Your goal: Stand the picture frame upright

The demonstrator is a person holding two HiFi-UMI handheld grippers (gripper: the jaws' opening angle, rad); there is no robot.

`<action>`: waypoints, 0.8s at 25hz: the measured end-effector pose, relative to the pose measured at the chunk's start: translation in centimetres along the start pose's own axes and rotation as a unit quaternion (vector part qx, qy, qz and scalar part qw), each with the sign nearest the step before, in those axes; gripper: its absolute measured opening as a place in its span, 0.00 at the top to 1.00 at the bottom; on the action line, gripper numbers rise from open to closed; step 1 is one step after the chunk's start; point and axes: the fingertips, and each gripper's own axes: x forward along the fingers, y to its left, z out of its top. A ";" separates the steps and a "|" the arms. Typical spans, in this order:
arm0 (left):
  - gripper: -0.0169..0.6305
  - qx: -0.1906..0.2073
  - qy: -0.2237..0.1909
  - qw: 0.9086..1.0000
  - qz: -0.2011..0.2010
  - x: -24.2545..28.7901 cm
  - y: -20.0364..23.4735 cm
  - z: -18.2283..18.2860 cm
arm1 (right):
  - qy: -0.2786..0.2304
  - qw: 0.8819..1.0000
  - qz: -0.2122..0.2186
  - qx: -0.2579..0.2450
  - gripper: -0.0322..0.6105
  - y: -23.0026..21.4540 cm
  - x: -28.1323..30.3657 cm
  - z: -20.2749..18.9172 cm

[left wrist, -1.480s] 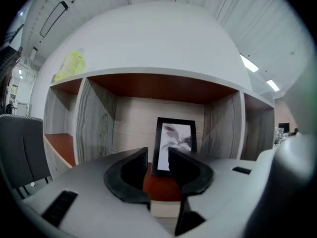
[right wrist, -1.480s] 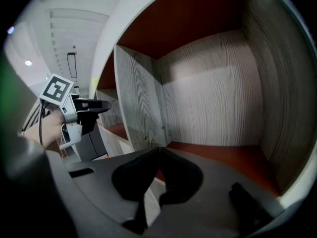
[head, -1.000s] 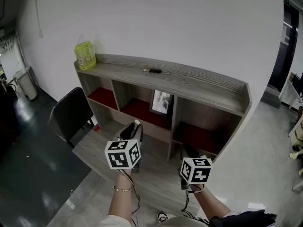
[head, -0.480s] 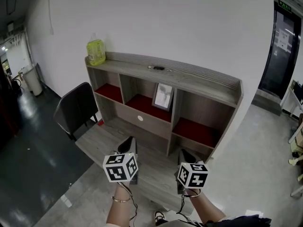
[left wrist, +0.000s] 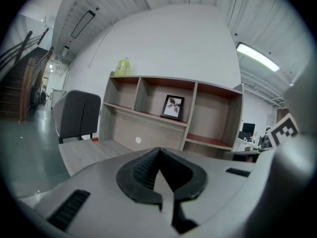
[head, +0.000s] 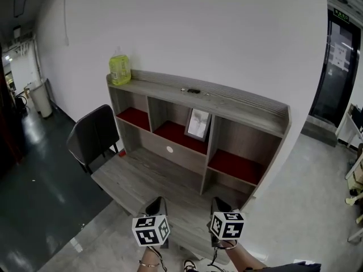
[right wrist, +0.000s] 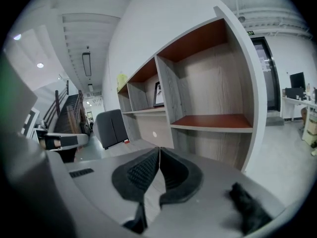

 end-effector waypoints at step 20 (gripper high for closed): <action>0.95 -0.002 0.029 0.999 -0.016 5.8 -0.1 -1.3 | 0.001 1.000 -0.017 -0.024 0.90 -2.3 3.2 1.8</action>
